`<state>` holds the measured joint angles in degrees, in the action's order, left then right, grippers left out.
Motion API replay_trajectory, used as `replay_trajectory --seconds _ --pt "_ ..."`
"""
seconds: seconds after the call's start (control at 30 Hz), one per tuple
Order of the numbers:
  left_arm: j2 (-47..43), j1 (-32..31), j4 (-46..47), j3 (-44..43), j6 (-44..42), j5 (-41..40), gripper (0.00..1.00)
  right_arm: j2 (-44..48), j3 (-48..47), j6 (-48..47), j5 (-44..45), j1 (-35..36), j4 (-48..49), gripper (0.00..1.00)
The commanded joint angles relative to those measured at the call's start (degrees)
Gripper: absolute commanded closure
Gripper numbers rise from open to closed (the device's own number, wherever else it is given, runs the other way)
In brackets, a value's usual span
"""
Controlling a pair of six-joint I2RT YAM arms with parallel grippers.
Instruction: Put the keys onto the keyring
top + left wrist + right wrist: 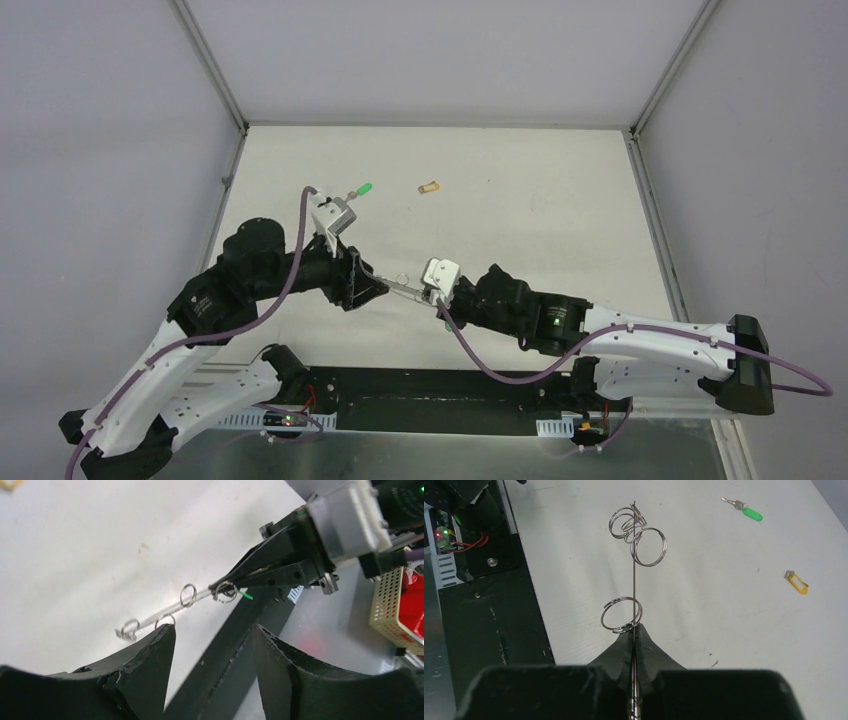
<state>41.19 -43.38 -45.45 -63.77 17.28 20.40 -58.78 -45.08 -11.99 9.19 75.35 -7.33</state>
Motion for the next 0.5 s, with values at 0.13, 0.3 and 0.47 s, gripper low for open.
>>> replay_trajectory --seconds 0.13,0.3,0.47 --pt "-6.34 0.41 26.61 9.89 -20.64 13.50 0.44 1.33 -2.16 11.25 2.03 0.00 1.27 1.00" --pt "-7.73 0.40 26.88 13.51 -35.72 17.26 0.46 0.97 -3.08 14.42 3.14 -0.03 1.23 1.00" --pt "-7.82 0.18 26.73 15.25 -46.69 20.42 0.50 1.04 -3.04 16.17 3.99 -0.10 1.27 1.00"
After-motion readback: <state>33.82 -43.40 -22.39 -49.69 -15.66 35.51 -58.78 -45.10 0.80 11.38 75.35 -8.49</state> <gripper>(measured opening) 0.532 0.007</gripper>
